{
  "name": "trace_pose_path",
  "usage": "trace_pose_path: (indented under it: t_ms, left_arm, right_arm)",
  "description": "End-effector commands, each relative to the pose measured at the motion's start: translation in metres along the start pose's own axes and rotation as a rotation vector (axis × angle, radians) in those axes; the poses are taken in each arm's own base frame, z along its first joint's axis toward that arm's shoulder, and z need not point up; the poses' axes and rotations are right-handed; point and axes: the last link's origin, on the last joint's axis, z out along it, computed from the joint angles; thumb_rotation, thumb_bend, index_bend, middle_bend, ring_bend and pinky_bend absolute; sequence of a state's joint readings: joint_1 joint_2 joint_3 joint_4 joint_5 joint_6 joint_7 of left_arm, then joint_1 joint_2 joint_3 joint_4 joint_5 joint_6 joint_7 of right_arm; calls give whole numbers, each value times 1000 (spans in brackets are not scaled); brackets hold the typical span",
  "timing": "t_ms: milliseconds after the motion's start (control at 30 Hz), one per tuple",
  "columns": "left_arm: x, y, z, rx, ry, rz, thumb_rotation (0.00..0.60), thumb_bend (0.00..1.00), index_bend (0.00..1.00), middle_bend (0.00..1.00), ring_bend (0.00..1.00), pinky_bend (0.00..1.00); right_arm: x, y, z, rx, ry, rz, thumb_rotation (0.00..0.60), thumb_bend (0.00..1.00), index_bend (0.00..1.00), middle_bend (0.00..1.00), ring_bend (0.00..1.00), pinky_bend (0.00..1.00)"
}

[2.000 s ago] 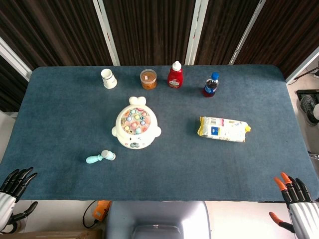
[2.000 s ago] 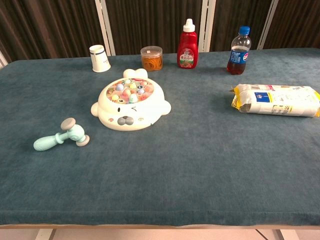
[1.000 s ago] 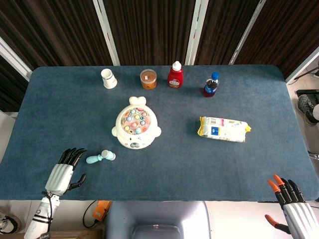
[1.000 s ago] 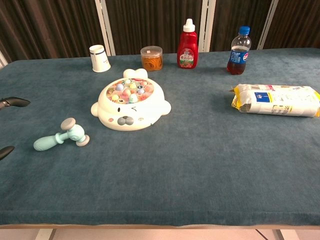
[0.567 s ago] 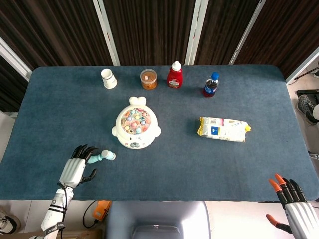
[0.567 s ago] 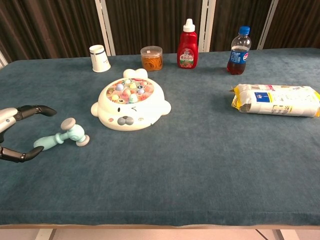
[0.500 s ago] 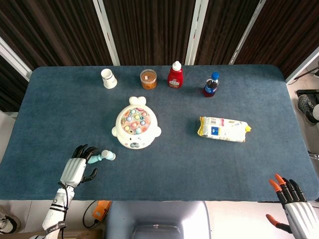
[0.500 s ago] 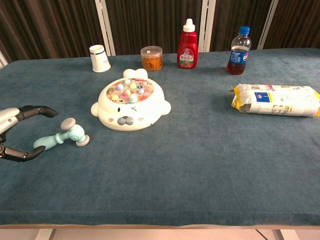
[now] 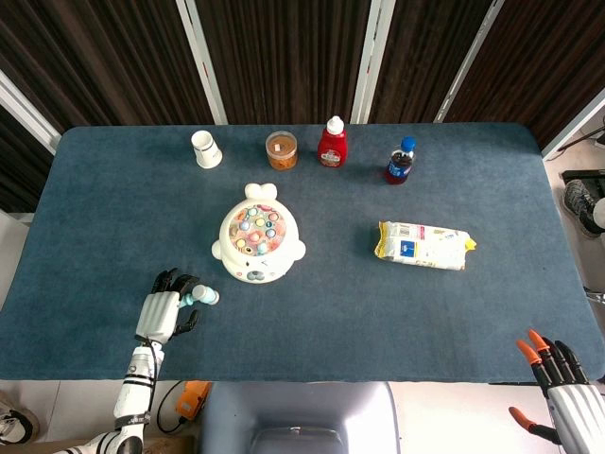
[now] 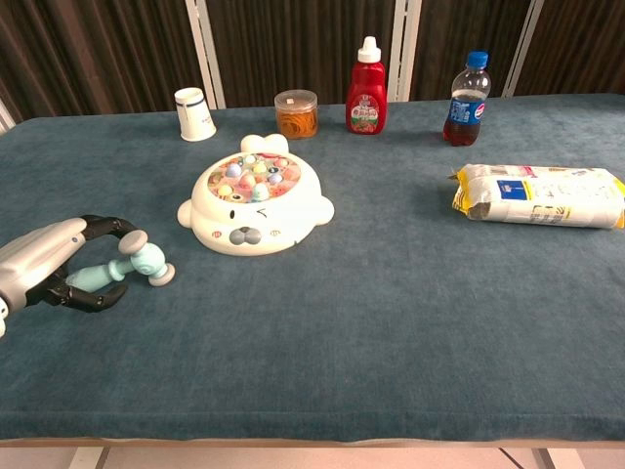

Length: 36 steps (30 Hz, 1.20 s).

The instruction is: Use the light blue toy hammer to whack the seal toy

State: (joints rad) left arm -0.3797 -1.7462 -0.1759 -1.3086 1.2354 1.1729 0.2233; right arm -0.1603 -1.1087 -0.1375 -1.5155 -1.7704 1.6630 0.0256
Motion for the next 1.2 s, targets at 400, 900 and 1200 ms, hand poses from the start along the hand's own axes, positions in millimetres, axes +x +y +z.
trace_pose_path:
  t_ms: [400,900,1200]
  left_arm:
    - [-2,3,8,22,19,-4,600,373,306,266,74,0]
    - [-2,2,13,43,24,1,600,389,386,348,140,0]
    - [-1,2,15,53,26,10,600,405,434,407,183,0]
  right_arm:
    - [1,1,0,0,-1,4,600,173,0,30,0,58]
    - [2,3,0,-5,2,7,600,174,0,29,0,58]
    - [3,3,0,-7,3,9,600,173,0,30,0,58]
